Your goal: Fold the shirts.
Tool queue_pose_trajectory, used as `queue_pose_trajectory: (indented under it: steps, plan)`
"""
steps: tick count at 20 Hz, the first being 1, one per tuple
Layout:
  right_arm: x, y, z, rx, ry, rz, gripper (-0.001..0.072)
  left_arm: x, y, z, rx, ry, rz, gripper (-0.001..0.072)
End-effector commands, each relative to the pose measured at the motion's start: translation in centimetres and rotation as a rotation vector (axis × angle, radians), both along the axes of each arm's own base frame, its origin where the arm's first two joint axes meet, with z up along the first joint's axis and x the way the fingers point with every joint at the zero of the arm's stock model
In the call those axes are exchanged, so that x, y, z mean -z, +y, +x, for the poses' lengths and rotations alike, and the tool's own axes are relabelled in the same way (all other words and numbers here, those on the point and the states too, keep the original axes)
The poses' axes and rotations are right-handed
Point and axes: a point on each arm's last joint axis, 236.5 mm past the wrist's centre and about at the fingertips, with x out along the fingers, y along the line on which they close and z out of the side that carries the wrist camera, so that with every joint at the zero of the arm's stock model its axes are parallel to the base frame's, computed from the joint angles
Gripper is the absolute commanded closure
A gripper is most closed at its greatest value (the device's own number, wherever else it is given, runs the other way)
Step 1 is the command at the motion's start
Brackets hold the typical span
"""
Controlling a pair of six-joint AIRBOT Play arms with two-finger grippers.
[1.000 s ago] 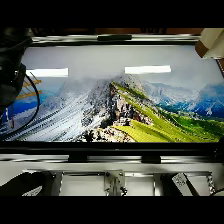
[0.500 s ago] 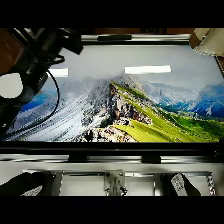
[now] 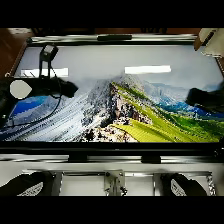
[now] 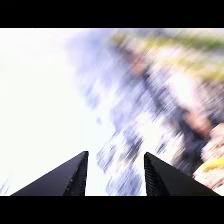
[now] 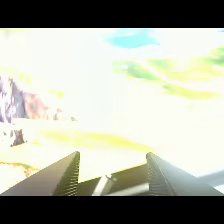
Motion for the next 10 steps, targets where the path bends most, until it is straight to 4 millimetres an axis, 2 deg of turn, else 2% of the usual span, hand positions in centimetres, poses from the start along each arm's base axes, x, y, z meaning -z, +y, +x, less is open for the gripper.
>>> queue_pose_trajectory:
  steps: [1,4,10]
  plan:
    - [4.3,5.7,2.5,-0.167,0.054,-0.058,0.0181,4.7,9.9,-4.3,-0.308,0.309,0.207,0.0296]
    - [6.9,7.2,3.0,-0.217,0.122,-0.084,0.0181,4.9,9.8,-4.6,-0.305,0.326,0.206,0.0296]
    - [7.3,7.3,3.0,-0.218,0.132,-0.081,0.0181,4.9,9.8,-4.6,-0.305,0.326,0.205,0.0297]
